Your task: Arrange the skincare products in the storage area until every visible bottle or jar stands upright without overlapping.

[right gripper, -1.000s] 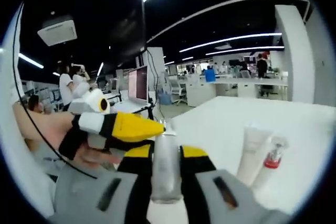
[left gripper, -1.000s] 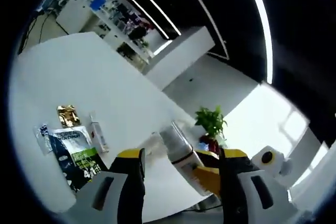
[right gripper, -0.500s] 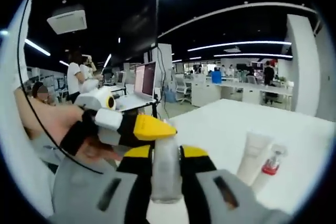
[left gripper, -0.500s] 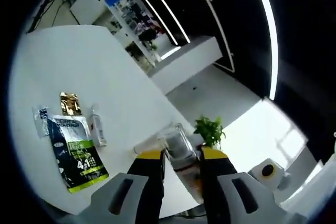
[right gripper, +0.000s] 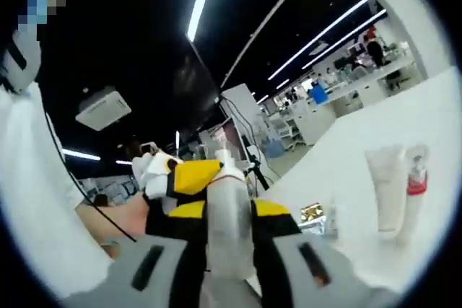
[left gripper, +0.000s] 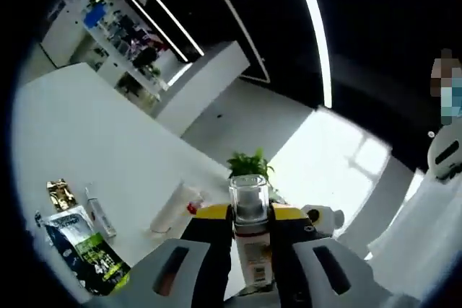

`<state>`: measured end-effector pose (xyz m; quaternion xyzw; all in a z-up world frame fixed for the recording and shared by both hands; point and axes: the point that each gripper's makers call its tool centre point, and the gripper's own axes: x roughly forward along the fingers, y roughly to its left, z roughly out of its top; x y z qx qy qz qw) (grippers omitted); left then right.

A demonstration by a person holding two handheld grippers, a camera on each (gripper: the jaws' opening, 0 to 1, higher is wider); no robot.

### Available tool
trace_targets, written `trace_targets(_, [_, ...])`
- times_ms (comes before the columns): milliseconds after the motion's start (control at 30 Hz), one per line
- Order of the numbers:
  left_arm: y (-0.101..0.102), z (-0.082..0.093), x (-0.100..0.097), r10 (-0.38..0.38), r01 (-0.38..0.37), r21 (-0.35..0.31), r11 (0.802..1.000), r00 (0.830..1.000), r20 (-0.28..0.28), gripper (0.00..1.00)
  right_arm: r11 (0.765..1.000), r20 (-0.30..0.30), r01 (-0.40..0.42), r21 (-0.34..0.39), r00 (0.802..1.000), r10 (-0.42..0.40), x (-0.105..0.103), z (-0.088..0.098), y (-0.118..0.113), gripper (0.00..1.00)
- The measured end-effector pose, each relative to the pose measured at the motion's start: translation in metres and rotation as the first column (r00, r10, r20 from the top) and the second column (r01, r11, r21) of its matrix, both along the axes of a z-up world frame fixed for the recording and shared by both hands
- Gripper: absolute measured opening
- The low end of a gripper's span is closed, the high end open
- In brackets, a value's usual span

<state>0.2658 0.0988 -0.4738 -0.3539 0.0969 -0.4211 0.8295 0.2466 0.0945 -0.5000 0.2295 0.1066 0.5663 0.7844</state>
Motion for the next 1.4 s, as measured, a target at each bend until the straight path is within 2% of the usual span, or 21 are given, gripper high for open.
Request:
trace_targets(100, [-0.009, 0.01, -0.008, -0.087, 0.086, 0.022, 0.996, 0.995, 0.053, 0.16, 0.998, 0.038, -0.063, -0.018, 0.997, 0.063, -0.009, 0.01, -0.005, 0.24])
trace_targets(200, [-0.021, 0.04, -0.022, -0.189, 0.191, 0.007, 0.981, 0.965, 0.183, 0.16, 0.99, 0.01, -0.133, 0.043, 0.991, 0.133, -0.019, 0.03, -0.007, 0.25])
trace_targets(267, [-0.024, 0.057, -0.028, -0.237, 0.246, -0.007, 0.969, 0.943, 0.234, 0.16, 0.984, 0.041, -0.164, 0.072, 0.986, 0.161, -0.027, 0.047, -0.009, 0.23])
trace_targets(333, [-0.027, 0.066, -0.031, -0.264, 0.276, -0.01, 0.961, 0.929, 0.259, 0.16, 0.984, 0.05, -0.162, 0.067, 0.986, 0.159, -0.028, 0.053, -0.01, 0.22])
trace_targets(367, [-0.027, 0.069, -0.029, -0.267, 0.279, -0.01, 0.96, 0.929, 0.257, 0.16, 0.986, 0.058, -0.156, 0.061, 0.987, 0.153, -0.029, 0.058, -0.01, 0.22])
trace_targets(400, [-0.027, 0.072, -0.026, -0.258, 0.272, -0.017, 0.962, 0.93, 0.263, 0.16, 0.992, 0.099, -0.117, 0.047, 0.989, 0.112, -0.024, 0.062, -0.011, 0.21])
trace_targets(500, [-0.024, 0.078, -0.019, -0.229, 0.245, -0.03, 0.969, 0.936, 0.268, 0.17, 0.999, 0.159, -0.026, 0.02, 0.987, 0.023, -0.016, 0.073, -0.014, 0.21])
trace_targets(533, [-0.023, 0.079, -0.015, -0.206, 0.219, -0.017, 0.976, 0.939, 0.276, 0.17, 1.0, 0.191, 0.014, -0.005, 0.981, -0.013, -0.012, 0.075, -0.015, 0.2])
trace_targets(700, [-0.027, 0.086, -0.01, -0.151, 0.151, 0.022, 0.988, 0.94, 0.306, 0.19, 0.993, 0.258, 0.101, -0.063, 0.963, -0.082, -0.007, 0.081, -0.016, 0.2])
trace_targets(800, [-0.027, 0.083, -0.003, -0.106, 0.09, 0.07, 0.994, 0.952, 0.288, 0.2, 0.978, 0.304, 0.169, -0.127, 0.945, -0.124, -0.001, 0.08, -0.017, 0.2])
trace_targets(867, [-0.027, 0.083, 0.0, -0.059, 0.039, 0.08, 0.996, 0.964, 0.259, 0.21, 0.955, 0.359, 0.227, -0.19, 0.922, -0.147, 0.002, 0.081, -0.019, 0.2])
trace_targets(900, [-0.027, 0.085, -0.001, -0.042, 0.023, 0.075, 0.997, 0.966, 0.257, 0.21, 0.947, 0.382, 0.247, -0.205, 0.911, -0.155, 0.003, 0.083, -0.02, 0.2])
trace_targets(1000, [-0.027, 0.088, -0.002, 0.027, -0.046, 0.067, 0.997, 0.967, 0.255, 0.22, 0.905, 0.475, 0.334, -0.262, 0.861, -0.18, 0.005, 0.089, -0.022, 0.2])
trace_targets(1033, [-0.027, 0.084, -0.001, 0.049, -0.068, 0.077, 0.995, 0.972, 0.229, 0.22, 0.881, 0.522, 0.369, -0.297, 0.835, -0.173, 0.004, 0.088, -0.022, 0.2])
trace_targets(1067, [-0.028, 0.083, 0.0, 0.059, -0.082, 0.094, 0.992, 0.971, 0.231, 0.22, 0.858, 0.556, 0.402, -0.321, 0.813, -0.173, 0.005, 0.087, -0.023, 0.21])
trace_targets(1133, [-0.03, 0.075, 0.002, 0.072, -0.107, 0.153, 0.982, 0.973, 0.218, 0.22, 0.815, 0.598, 0.453, -0.362, 0.784, -0.17, 0.007, 0.081, -0.023, 0.21])
trace_targets(1167, [-0.031, 0.074, 0.003, 0.081, -0.117, 0.165, 0.979, 0.974, 0.21, 0.22, 0.787, 0.627, 0.482, -0.385, 0.762, -0.16, 0.008, 0.078, -0.024, 0.21])
trace_targets(1233, [-0.033, 0.071, 0.005, 0.1, -0.13, 0.167, 0.977, 0.98, 0.175, 0.21, 0.744, 0.665, 0.521, -0.419, 0.734, -0.14, 0.011, 0.074, -0.026, 0.21])
trace_targets(1267, [-0.033, 0.071, 0.004, 0.113, -0.137, 0.147, 0.979, 0.98, 0.163, 0.2, 0.73, 0.685, 0.535, -0.425, 0.718, -0.128, 0.011, 0.073, -0.026, 0.21])
trace_targets(1333, [-0.031, 0.073, 0.003, 0.135, -0.152, 0.109, 0.982, 0.98, 0.148, 0.18, 0.729, 0.697, 0.533, -0.43, 0.709, -0.108, 0.012, 0.072, -0.024, 0.21])
trace_targets(1400, [-0.028, 0.071, 0.003, 0.15, -0.164, 0.1, 0.981, 0.979, 0.136, 0.18, 0.716, 0.72, 0.539, -0.442, 0.69, -0.075, 0.012, 0.073, -0.024, 0.21])
